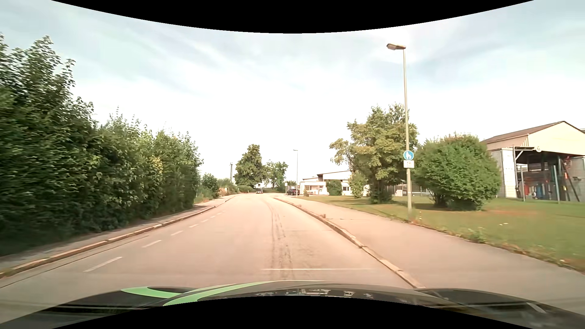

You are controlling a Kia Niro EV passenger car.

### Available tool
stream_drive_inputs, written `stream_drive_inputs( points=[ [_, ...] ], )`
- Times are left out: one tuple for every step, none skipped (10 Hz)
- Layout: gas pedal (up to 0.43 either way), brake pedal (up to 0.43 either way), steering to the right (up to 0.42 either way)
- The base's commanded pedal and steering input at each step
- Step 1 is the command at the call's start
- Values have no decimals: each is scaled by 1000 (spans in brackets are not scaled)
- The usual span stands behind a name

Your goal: Follow the waypoints while adhering to traffic rules and regulations

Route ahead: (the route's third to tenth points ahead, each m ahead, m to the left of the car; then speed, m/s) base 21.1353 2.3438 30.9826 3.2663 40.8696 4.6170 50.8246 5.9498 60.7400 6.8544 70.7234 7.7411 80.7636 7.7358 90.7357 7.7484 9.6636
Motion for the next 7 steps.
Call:
stream_drive_inputs(
  points=[
    [240, 0, -48],
    [240, 0, -48],
    [220, 0, -43],
    [197, 0, -37],
    [189, 0, -26],
    [189, 0, -21],
    [189, 0, -19]
  ],
)
